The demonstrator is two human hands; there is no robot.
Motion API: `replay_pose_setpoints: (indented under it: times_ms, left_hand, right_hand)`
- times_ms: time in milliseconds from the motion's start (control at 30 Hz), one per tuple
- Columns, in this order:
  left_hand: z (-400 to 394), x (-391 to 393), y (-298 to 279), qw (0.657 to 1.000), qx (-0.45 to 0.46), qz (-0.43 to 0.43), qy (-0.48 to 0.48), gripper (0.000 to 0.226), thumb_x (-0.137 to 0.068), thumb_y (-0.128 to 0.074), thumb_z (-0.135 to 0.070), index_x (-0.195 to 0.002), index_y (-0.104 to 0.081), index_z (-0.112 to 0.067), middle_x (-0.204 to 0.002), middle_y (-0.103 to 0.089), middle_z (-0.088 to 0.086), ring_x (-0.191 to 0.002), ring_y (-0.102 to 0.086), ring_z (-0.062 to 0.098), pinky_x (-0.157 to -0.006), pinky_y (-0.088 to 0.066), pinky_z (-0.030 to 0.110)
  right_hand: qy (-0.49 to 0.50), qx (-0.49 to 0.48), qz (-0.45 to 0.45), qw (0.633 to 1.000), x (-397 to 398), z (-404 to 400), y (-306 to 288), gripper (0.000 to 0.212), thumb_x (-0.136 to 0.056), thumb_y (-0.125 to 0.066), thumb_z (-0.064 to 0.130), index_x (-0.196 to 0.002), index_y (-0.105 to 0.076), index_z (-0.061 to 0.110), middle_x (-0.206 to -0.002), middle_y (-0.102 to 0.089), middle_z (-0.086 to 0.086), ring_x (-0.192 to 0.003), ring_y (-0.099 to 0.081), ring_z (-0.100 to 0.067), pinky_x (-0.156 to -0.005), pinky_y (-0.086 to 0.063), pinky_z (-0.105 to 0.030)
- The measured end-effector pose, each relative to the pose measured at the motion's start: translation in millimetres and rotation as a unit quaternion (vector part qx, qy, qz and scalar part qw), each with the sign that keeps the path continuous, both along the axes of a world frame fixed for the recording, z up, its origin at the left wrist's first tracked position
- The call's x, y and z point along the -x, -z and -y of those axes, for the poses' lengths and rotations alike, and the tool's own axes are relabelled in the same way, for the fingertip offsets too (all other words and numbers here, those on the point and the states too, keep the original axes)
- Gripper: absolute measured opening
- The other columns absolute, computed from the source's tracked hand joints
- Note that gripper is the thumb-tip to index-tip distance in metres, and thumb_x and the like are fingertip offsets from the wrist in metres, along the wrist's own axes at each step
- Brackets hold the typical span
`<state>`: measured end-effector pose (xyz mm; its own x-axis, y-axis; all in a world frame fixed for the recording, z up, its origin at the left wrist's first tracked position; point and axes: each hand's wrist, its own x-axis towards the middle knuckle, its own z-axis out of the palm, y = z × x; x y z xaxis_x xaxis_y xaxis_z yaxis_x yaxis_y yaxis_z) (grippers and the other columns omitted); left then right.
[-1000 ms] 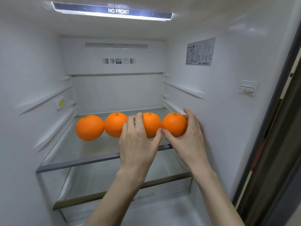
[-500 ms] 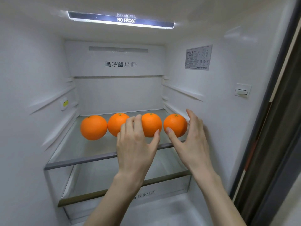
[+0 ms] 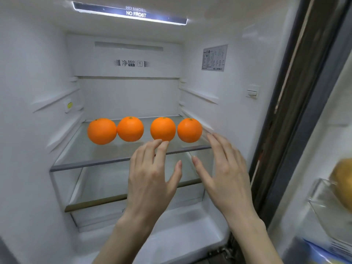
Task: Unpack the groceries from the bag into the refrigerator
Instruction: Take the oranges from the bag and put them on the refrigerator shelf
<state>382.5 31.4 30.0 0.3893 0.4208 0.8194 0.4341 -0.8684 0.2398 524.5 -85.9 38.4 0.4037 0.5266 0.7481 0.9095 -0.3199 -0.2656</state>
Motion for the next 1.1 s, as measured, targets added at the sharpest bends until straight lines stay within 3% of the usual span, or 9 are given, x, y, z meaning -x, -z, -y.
replay_pose_setpoints:
  times_ms: [267, 500, 633, 833, 1100]
  left_hand:
    - [59.9, 18.2, 14.2, 0.998, 0.012, -0.028, -0.059, 0.056, -0.098, -0.059, -0.044, -0.142, -0.056, -0.010, -0.145, -0.056, 0.008, -0.140, -0.048, 0.028, -0.113, -0.042, 0.048]
    - [144.7, 42.8, 25.1, 0.991, 0.012, -0.020, -0.131, 0.054, -0.097, -0.060, -0.041, -0.141, -0.056, -0.009, -0.142, -0.058, 0.008, -0.135, -0.052, 0.029, -0.113, -0.043, 0.045]
    - [209.1, 57.1, 27.8, 0.985, 0.029, -0.025, -0.169, 0.055, -0.098, -0.058, -0.042, -0.142, -0.056, -0.010, -0.142, -0.058, 0.006, -0.136, -0.052, 0.028, -0.112, -0.044, 0.045]
    - [279.8, 74.3, 19.6, 0.980, 0.027, -0.032, -0.195, 0.055, -0.099, -0.057, -0.042, -0.143, -0.055, -0.010, -0.141, -0.058, 0.004, -0.134, -0.052, 0.026, -0.111, -0.043, 0.043]
    - [347.6, 92.6, 16.1, 0.983, 0.001, -0.036, -0.181, 0.053, -0.098, -0.058, -0.040, -0.141, -0.057, -0.009, -0.139, -0.059, 0.006, -0.131, -0.054, 0.028, -0.107, -0.046, 0.045]
  right_hand:
    - [-0.049, 0.051, -0.006, 0.997, 18.3, 55.6, 2.8, 0.072, -0.102, -0.034, 0.065, -0.161, -0.028, 0.024, -0.165, -0.036, 0.002, -0.153, -0.033, -0.016, -0.124, -0.034, -0.044]
    - [-0.079, 0.004, 0.097, 0.992, 27.0, 116.7, 12.9, 0.066, -0.103, -0.042, 0.056, -0.154, -0.044, 0.013, -0.153, -0.053, -0.010, -0.144, -0.049, -0.029, -0.114, -0.048, -0.048]
    - [-0.113, -0.013, 0.063, 0.991, 33.9, 167.5, 17.8, 0.066, -0.103, -0.044, 0.055, -0.155, -0.043, 0.015, -0.155, -0.051, -0.007, -0.143, -0.050, -0.026, -0.109, -0.052, -0.040]
    - [-0.157, -0.027, 0.062, 0.985, 39.6, 227.1, 19.6, 0.062, -0.104, -0.048, 0.050, -0.154, -0.046, 0.014, -0.154, -0.052, -0.007, -0.142, -0.050, -0.026, -0.112, -0.049, -0.042]
    - [-0.131, -0.012, 0.070, 0.989, 41.3, 298.8, 14.8, 0.063, -0.104, -0.050, 0.051, -0.156, -0.044, 0.015, -0.155, -0.050, -0.006, -0.145, -0.045, -0.025, -0.118, -0.040, -0.041]
